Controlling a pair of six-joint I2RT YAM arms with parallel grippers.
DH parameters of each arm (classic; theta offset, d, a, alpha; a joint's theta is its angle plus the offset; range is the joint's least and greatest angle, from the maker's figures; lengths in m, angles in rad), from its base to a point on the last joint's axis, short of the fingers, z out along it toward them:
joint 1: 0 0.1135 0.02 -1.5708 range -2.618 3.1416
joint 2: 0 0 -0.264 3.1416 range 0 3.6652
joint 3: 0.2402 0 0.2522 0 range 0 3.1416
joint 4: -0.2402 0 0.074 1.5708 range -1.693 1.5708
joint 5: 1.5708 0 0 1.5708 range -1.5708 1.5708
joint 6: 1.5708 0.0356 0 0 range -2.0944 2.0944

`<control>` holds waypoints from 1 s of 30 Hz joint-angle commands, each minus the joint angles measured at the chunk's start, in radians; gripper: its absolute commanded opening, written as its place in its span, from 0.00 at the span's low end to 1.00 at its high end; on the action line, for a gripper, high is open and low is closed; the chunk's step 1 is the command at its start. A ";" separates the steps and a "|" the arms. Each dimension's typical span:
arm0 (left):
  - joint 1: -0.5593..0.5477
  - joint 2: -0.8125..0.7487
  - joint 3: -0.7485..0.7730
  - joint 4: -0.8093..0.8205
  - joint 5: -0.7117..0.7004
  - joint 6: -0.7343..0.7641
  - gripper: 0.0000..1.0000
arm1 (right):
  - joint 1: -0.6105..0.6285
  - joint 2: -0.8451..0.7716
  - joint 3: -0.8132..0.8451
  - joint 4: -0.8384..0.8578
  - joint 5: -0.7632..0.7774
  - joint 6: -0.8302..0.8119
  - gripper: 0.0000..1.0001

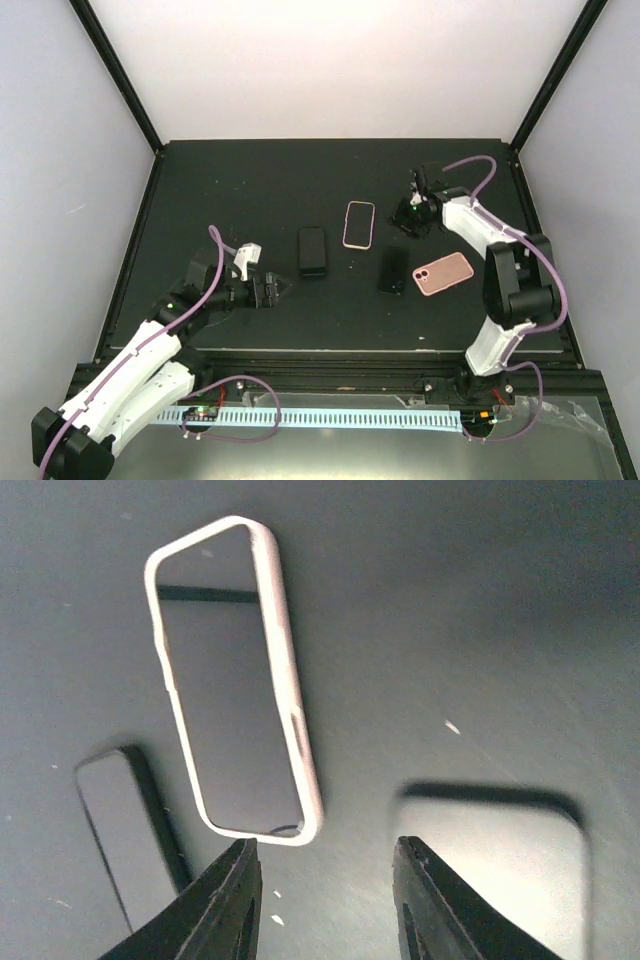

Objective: Put the phone into the phone case

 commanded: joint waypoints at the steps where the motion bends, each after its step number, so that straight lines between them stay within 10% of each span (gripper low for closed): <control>1: 0.006 -0.001 0.034 -0.005 0.007 0.003 0.99 | -0.006 -0.121 -0.106 -0.078 0.174 0.124 0.38; 12: 0.005 -0.025 0.025 0.000 0.004 -0.011 0.99 | -0.037 -0.280 -0.287 -0.189 0.388 0.348 0.40; 30: 0.005 -0.047 0.013 0.005 0.010 -0.029 0.99 | -0.091 -0.160 -0.326 -0.063 0.331 0.387 0.33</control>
